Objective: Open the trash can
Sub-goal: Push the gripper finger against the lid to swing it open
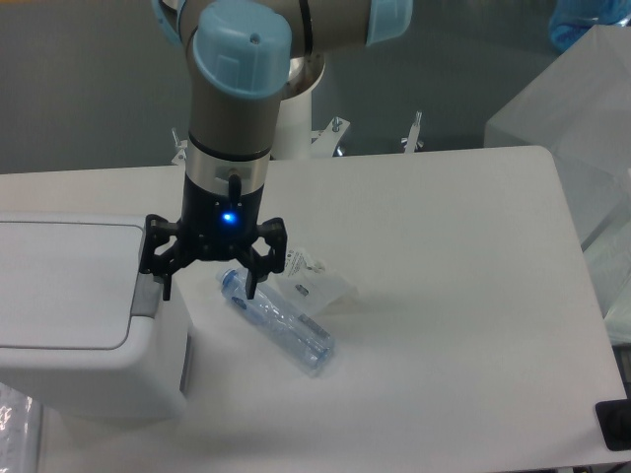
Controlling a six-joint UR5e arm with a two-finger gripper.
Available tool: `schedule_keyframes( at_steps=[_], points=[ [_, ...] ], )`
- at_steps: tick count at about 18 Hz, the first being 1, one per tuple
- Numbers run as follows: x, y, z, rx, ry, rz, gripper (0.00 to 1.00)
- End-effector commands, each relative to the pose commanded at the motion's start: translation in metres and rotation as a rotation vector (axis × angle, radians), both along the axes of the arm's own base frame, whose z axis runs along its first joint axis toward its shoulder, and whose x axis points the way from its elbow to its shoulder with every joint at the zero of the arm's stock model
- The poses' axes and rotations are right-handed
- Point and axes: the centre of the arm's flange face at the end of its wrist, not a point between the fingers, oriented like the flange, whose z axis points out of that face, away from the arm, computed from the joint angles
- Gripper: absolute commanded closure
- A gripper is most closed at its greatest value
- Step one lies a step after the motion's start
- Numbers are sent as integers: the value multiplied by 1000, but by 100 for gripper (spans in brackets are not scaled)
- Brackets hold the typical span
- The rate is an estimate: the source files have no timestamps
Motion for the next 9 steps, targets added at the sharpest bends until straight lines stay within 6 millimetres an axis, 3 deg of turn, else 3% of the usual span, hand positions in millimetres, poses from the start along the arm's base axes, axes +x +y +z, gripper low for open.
schedule_keyframes(
  at_steps=[9],
  points=[
    [0,0,-5,-7,-6,0,0]
  ],
)
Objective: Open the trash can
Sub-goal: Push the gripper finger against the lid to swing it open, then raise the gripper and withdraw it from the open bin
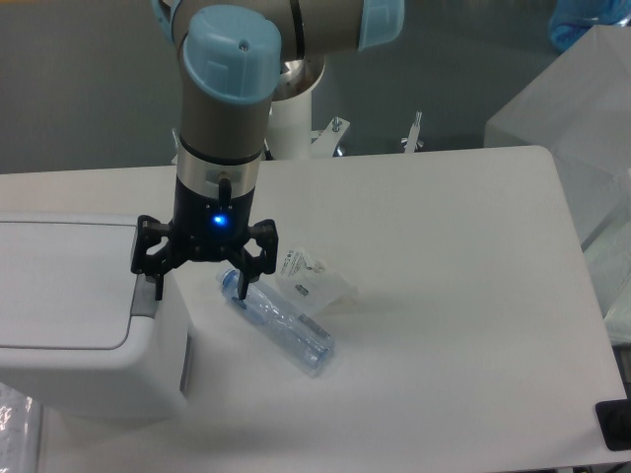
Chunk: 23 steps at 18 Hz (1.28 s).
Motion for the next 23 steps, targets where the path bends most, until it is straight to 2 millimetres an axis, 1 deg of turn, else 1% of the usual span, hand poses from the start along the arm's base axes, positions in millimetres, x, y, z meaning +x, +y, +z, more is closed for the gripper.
schedule_keyframes(
  at_steps=[7,10,23],
  points=[
    [0,0,-1,-1,-1,0,0],
    [5,1,-2,-4,-3,-6,0],
    [6,1,-6,-10,-8,-6,0]
  ],
)
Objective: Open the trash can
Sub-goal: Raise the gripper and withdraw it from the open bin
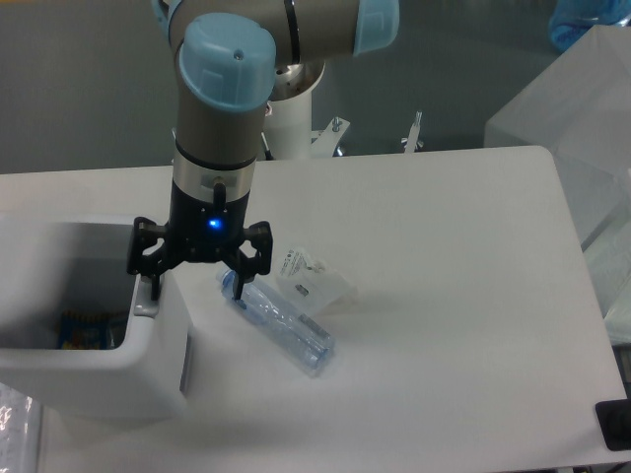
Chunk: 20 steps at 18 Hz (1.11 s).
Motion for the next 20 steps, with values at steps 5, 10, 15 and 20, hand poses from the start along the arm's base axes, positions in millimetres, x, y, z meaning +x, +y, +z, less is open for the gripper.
schedule_keyframes(
  at_steps=[5,10,15,20],
  points=[
    [-1,2,17,26,22,-1,0],
    [-23,-7,44,57,73,25,0],
    [-77,-42,41,-63,207,133,0],
    [-131,-82,44,-171,364,-17,0]
  ],
)
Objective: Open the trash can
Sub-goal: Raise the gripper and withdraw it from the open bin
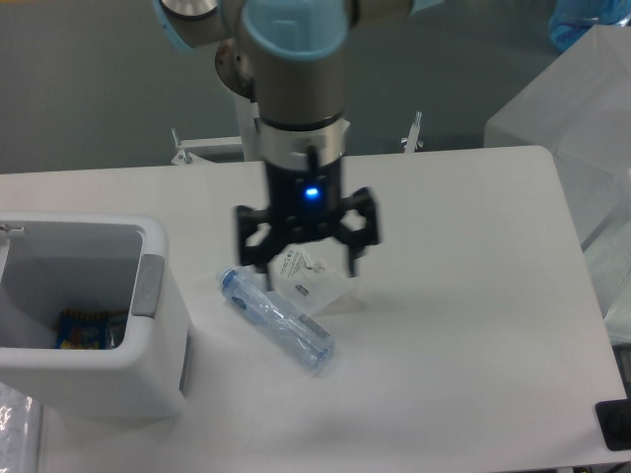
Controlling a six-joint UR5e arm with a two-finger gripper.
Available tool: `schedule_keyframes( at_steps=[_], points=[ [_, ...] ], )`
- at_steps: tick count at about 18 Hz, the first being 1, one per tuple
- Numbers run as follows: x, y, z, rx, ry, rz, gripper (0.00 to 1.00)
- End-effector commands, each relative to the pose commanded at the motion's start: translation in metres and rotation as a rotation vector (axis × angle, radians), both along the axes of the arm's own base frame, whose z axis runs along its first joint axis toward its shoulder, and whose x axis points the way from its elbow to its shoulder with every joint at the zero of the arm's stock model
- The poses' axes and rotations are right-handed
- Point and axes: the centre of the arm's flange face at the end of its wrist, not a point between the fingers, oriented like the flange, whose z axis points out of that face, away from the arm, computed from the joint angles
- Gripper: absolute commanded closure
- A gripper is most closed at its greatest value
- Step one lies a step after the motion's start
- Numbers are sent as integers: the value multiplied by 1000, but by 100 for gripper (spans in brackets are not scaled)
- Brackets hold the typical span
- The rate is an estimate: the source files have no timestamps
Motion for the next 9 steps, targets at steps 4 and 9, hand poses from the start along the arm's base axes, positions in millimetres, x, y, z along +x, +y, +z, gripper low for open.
schedule_keyframes(
  at_steps=[4,9],
  points=[
    [-23,-38,12,-72,65,-153,0],
    [-29,-60,13,-148,72,-301,0]
  ],
)
